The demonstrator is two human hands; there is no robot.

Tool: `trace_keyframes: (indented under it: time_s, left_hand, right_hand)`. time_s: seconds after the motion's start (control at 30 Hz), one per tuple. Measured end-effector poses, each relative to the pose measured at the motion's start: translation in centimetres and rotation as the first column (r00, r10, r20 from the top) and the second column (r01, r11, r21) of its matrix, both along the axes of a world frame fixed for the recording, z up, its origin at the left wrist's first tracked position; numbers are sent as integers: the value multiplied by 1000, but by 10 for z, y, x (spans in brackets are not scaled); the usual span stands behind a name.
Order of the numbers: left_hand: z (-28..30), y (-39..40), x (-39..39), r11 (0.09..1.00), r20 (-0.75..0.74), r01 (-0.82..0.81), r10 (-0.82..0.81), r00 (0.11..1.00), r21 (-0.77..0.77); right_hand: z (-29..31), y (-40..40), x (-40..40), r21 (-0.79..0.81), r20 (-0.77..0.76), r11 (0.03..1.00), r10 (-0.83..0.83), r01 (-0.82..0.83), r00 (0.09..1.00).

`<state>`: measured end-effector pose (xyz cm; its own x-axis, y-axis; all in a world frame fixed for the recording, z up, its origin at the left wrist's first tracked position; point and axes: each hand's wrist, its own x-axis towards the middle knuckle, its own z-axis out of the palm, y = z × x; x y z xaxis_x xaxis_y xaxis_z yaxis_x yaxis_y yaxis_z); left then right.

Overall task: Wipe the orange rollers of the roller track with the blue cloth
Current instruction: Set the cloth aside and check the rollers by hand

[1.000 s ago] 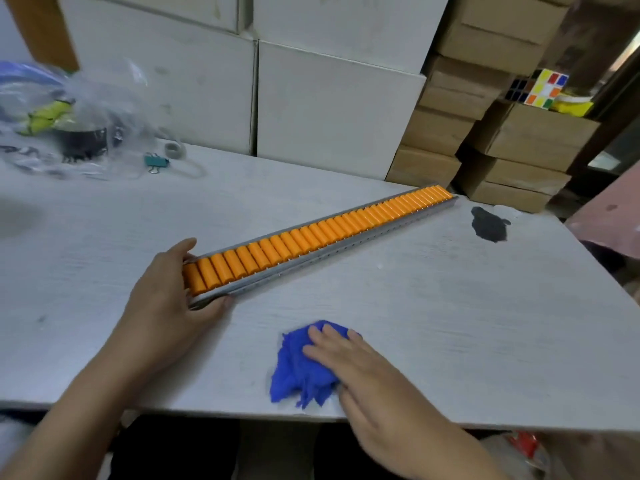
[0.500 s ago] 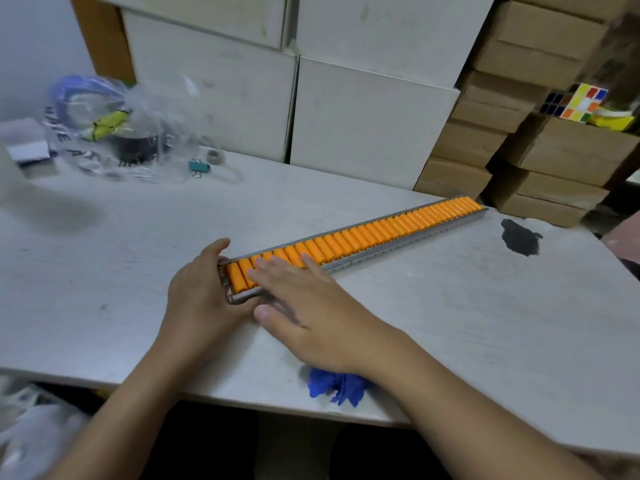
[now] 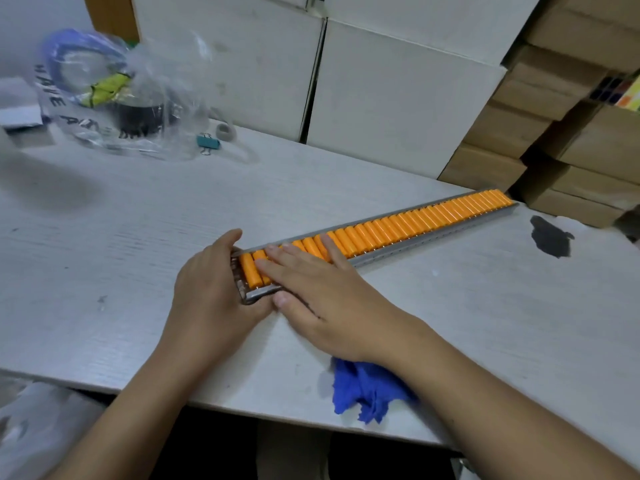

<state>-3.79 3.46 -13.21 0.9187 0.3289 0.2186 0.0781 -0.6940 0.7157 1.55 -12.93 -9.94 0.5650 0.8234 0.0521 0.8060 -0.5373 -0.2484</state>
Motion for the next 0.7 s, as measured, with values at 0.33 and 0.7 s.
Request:
trace_keyframes:
  time_s: [0.33, 0.7]
  left_hand:
    - [-1, 0, -1, 1000, -13, -14, 14, 1000, 25]
    - [-5, 0, -2, 999, 22, -15, 16, 1000, -35]
  right_hand:
    - [-10, -163, 136, 8, -16, 857, -514, 515, 857]
    - [-5, -202, 180, 203, -66, 447, -882, 871, 468]
